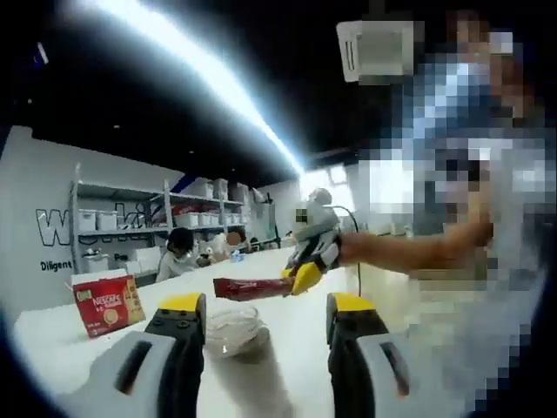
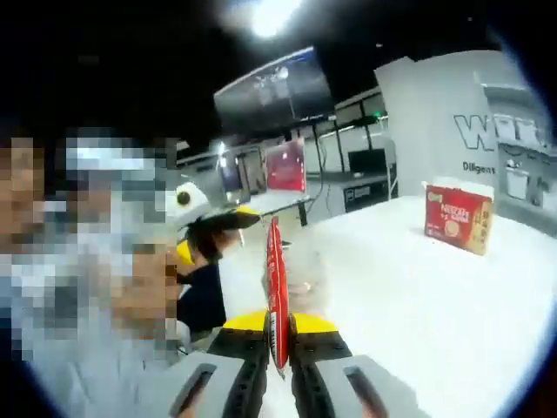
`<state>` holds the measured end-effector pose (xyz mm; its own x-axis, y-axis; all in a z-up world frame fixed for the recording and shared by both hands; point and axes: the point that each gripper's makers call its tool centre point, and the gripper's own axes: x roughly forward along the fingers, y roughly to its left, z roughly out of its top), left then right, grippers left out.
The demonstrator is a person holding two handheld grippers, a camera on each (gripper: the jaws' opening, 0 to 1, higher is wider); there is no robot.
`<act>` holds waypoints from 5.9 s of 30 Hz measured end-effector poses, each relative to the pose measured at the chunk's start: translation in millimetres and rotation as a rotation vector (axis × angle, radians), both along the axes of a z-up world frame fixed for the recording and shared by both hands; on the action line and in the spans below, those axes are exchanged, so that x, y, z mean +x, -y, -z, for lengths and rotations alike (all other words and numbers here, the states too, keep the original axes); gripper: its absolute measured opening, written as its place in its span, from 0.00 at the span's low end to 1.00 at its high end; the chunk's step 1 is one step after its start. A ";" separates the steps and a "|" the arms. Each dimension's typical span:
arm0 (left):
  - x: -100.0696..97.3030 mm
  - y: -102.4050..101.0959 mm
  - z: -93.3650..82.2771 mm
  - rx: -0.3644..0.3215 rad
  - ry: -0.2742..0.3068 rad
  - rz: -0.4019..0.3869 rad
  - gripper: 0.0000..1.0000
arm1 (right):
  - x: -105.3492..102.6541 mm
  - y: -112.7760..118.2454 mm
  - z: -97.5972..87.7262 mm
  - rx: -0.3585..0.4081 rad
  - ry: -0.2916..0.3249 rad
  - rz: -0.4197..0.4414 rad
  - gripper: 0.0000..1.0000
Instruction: Tear open the coffee pouch, take out the coffee, and pour the coffee from the pouch into the cup
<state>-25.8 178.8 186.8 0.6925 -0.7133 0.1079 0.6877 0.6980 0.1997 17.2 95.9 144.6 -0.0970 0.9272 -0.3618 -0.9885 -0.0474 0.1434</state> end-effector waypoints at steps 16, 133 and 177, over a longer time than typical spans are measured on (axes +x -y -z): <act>16.1 26.0 4.1 0.088 0.027 0.024 0.68 | 12.9 0.2 -21.7 -0.463 0.140 -0.069 0.09; 62.0 46.0 -8.7 0.199 -0.361 0.397 0.07 | 17.6 -51.3 -99.3 0.649 0.088 -0.106 0.11; 65.1 66.6 -2.1 0.269 -0.390 0.471 0.06 | 24.9 -28.8 -88.0 0.694 0.031 -0.063 0.10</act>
